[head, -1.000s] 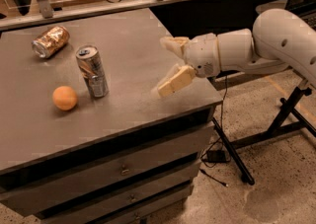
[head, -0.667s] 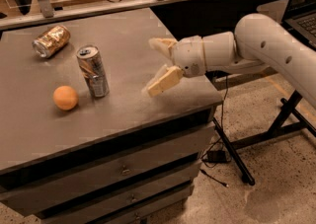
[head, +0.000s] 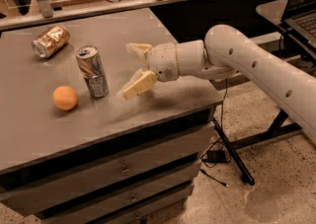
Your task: Knock redbull can over
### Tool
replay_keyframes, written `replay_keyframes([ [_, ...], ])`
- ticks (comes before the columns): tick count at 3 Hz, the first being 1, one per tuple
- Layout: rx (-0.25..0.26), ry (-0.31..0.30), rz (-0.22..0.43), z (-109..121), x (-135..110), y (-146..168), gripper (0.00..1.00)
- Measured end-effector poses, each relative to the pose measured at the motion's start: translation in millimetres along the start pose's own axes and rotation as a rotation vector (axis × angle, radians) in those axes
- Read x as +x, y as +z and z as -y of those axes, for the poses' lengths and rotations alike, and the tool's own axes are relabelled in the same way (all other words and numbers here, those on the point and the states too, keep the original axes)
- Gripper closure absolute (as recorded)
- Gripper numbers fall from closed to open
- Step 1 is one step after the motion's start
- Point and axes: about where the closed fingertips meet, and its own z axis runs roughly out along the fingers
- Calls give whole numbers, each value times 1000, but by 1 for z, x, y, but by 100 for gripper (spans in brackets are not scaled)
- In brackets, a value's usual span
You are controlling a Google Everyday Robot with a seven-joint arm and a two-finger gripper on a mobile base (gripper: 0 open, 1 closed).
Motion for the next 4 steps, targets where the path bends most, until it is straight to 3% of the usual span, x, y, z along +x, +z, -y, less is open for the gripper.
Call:
replay_keyframes([
  [2,-40,-12,34,4,-8,46,0],
  [3,-65,1,45,5,-7,63,14],
  [4,-77,31,26,7,-2,74,37],
])
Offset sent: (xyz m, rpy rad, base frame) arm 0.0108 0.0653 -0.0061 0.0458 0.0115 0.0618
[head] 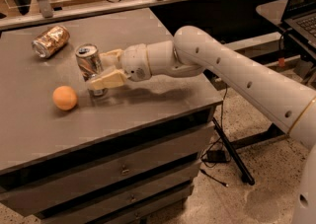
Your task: Knock redbull can over
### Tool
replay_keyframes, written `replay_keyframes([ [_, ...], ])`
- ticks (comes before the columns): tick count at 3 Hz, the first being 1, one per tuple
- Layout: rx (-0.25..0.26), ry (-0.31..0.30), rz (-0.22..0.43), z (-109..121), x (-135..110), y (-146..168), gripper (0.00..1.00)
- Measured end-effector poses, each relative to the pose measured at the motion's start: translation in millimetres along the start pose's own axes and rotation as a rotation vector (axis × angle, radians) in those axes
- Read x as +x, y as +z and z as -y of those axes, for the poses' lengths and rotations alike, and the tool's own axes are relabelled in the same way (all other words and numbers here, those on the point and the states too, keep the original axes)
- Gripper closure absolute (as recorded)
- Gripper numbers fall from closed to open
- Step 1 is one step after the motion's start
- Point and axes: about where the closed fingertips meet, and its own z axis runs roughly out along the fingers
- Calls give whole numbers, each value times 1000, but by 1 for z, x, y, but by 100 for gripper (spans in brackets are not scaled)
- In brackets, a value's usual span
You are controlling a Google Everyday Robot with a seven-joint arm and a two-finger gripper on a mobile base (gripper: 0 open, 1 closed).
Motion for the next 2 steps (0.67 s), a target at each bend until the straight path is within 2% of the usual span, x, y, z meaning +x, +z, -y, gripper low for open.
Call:
replay_keyframes([
  [1,7,23,-26,3,4,-1,60],
  [2,58,8,-147,14,-12,-32,83],
])
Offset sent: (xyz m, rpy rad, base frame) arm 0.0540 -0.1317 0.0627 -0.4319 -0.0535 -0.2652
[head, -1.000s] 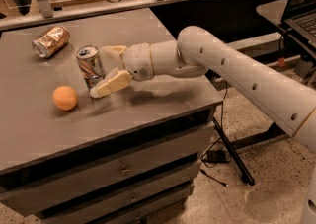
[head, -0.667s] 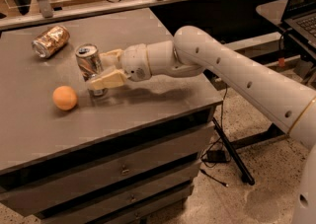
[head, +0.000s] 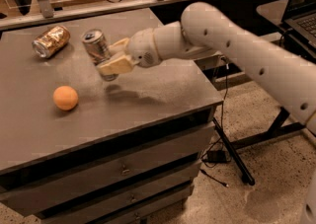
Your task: Knock redbull can over
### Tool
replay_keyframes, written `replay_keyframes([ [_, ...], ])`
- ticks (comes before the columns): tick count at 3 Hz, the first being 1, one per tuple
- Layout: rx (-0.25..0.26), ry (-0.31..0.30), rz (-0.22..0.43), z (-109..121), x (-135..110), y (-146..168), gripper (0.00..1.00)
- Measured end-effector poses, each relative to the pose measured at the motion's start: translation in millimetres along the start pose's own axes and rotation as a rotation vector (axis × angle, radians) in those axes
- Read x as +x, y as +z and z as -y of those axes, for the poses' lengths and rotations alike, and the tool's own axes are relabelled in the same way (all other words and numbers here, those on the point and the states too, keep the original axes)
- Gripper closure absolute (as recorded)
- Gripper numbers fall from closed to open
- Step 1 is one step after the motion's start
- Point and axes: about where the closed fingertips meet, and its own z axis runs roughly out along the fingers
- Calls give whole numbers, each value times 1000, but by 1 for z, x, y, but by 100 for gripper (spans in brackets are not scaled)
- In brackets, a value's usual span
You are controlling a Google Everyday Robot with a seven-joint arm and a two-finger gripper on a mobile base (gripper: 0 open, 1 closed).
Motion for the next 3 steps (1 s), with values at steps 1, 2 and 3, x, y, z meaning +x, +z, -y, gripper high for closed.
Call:
replay_keyframes([
  [1,85,-16,-180,18,-15,-50,100],
  [2,86,-90,-513,31,-36,-73,100],
  [3,27,-158,-752,38,-12,-83,100],
])
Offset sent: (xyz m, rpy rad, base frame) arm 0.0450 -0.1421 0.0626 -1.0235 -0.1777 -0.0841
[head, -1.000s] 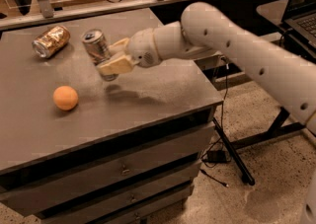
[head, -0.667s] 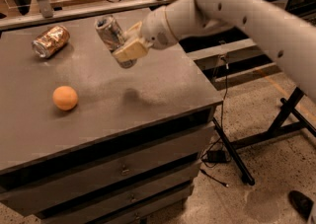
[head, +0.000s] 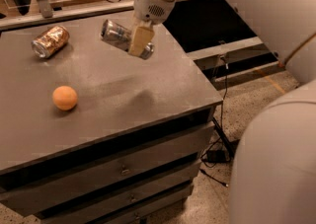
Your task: Knock redbull can over
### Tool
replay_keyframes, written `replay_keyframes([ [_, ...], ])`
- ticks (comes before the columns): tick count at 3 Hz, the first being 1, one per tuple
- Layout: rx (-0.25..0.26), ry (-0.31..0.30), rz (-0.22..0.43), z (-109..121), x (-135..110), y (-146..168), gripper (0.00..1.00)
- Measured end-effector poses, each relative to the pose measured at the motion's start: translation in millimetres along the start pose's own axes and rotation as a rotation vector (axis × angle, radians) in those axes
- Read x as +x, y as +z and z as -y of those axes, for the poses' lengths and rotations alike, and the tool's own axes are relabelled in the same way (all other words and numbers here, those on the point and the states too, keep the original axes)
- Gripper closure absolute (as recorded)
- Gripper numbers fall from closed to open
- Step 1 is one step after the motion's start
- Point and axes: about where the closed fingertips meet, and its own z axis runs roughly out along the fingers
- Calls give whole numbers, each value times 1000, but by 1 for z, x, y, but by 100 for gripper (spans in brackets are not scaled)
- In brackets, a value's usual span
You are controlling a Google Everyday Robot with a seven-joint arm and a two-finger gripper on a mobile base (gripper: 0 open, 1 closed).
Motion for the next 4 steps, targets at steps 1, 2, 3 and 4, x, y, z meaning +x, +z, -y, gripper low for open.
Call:
replay_keyframes([
  [1,-118,-76,-183,-15,32,24,100],
  [2,-172,-123,-261,-25,42,42,100],
  [3,-184,-134,-283,-32,43,55,100],
  [4,-194,-136,-280,-37,38,65,100],
])
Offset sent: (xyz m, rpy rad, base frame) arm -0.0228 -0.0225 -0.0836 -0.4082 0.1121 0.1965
